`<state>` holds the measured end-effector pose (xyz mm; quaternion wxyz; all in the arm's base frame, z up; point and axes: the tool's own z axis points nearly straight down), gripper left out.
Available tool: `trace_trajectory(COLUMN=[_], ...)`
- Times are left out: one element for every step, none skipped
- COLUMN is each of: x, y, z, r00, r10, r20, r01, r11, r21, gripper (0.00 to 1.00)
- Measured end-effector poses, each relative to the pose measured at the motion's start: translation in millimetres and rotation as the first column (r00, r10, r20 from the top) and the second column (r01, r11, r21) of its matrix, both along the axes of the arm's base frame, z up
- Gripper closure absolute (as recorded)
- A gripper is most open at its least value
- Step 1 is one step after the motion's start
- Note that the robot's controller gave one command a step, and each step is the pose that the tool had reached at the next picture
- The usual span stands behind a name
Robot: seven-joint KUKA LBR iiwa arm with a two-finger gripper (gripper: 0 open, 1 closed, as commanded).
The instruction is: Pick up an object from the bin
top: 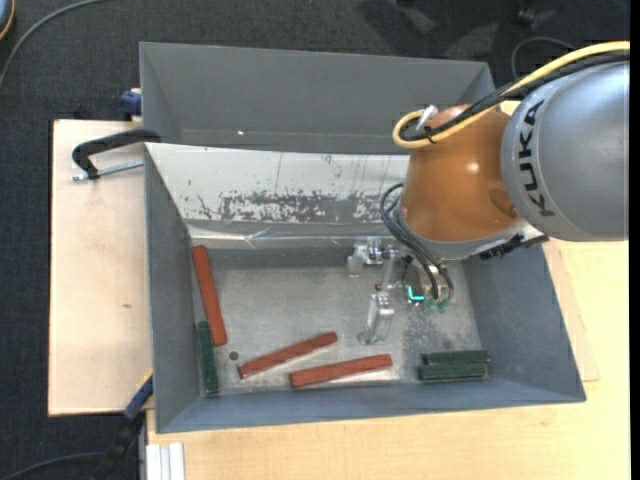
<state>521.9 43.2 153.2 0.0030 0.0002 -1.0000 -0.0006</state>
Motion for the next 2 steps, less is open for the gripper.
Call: trace_trajectory(x=[-25.4, -26.6], y=[73, 52], z=[-84, -51], r00=[0.972, 0.985], r10=[0.233, 0.173], r20=[0.002, 0.013], r01=[-0.233, -0.173], r11=[0.972, 0.985], r21=[0.001, 0.000], gripper=[0.00, 0.00])
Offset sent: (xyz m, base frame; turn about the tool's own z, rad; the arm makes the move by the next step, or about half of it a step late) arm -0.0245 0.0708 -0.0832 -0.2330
